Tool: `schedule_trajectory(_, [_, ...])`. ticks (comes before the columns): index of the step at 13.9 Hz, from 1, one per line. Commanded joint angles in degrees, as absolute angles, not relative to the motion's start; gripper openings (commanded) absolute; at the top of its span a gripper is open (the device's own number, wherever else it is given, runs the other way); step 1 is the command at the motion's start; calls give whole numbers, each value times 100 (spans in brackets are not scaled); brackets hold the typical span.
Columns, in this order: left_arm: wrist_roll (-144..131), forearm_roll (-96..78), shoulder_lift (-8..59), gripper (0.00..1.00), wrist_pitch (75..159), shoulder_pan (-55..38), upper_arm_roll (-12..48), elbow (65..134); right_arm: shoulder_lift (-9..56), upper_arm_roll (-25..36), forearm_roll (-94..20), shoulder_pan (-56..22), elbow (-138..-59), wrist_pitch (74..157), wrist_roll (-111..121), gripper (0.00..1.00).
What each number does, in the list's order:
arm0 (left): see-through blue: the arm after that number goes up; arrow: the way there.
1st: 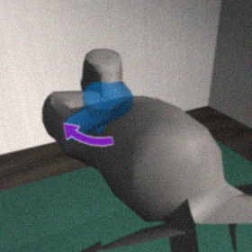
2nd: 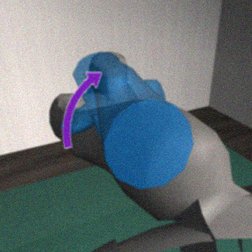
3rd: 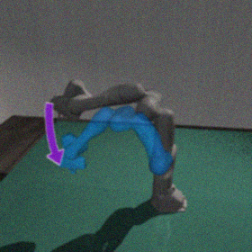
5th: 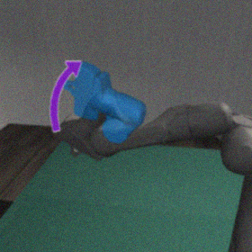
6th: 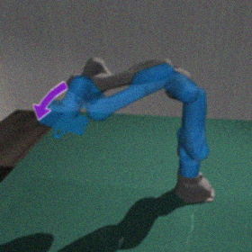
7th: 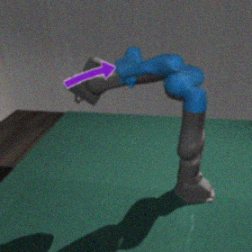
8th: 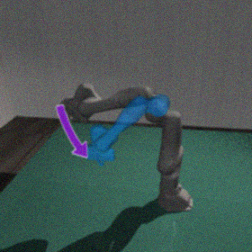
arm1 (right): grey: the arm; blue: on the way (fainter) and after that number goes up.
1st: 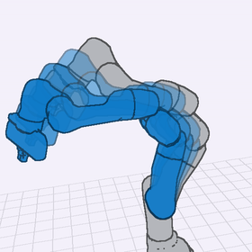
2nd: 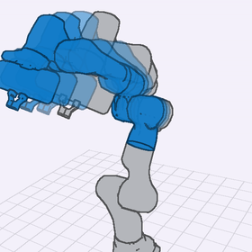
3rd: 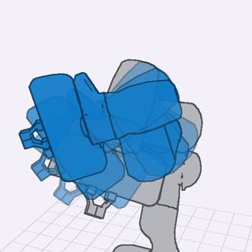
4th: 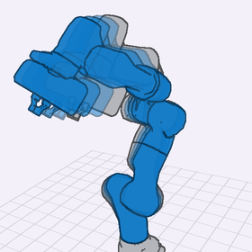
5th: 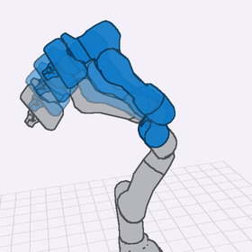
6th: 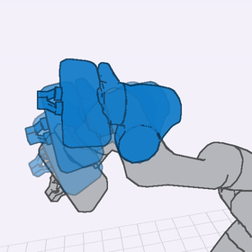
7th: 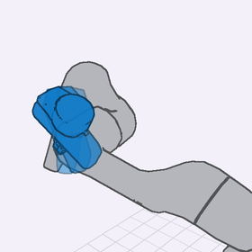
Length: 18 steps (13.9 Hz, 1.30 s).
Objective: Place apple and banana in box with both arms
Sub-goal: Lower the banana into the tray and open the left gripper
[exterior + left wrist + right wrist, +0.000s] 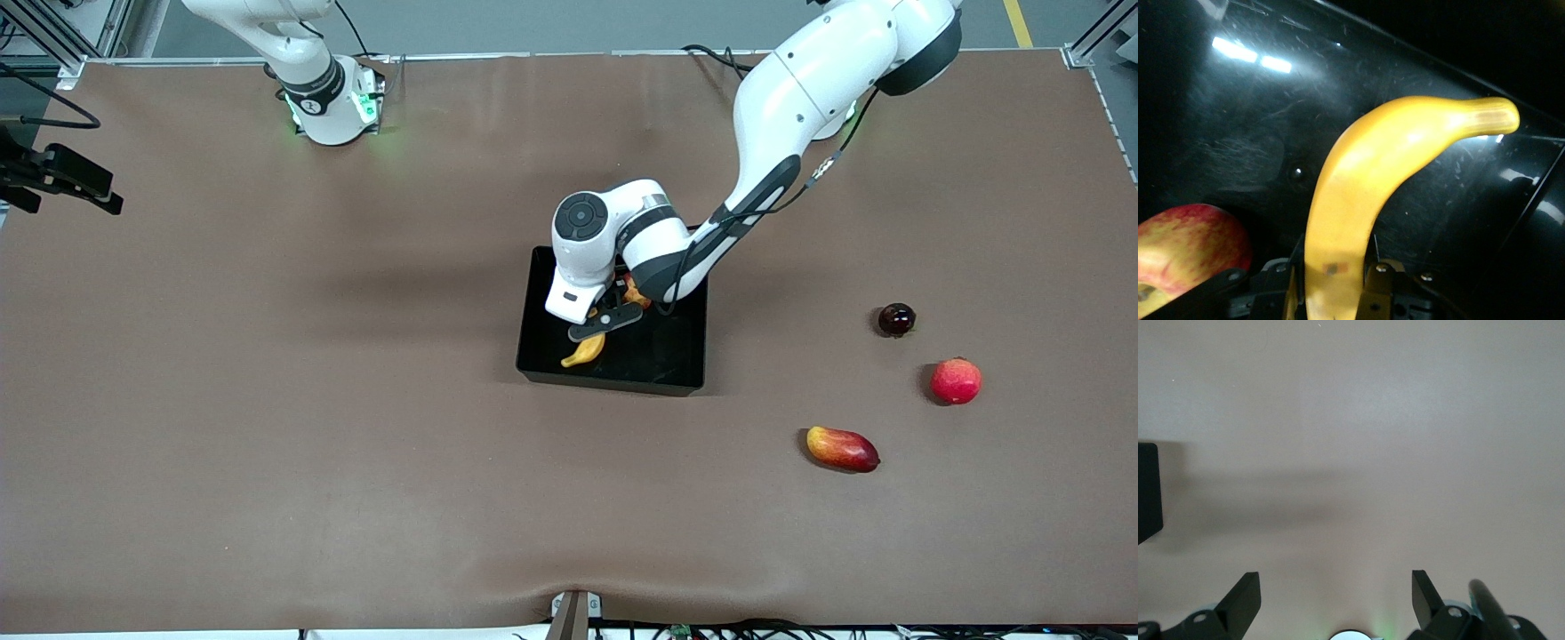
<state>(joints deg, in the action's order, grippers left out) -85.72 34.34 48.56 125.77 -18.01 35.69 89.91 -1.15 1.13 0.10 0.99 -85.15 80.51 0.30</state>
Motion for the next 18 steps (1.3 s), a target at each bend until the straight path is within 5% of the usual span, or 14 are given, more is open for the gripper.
schedule_trajectory(1, [-8571, 3595, 4957, 1, 12674, -1890, 3533, 8842, -193, 26, 26, 220, -8552, 8024, 97, 100])
schedule_trajectory(4, [-8551, 3612, 4887, 100, 12674, -1846, 3437, 8807, -193, 26, 26, 220, -8552, 8024, 97, 100])
schedule_trajectory(9, [-7842, 3516, 4054, 100, 11938, -1364, 3506, 8692, -193, 26, 26, 229, -8552, 8024, 97, 100])
schedule_trajectory(18, [-4731, 2276, 2120, 100, 10539, 1387, 4359, 8692, -193, 26, 26, 228, -8543, 8033, 105, 100])
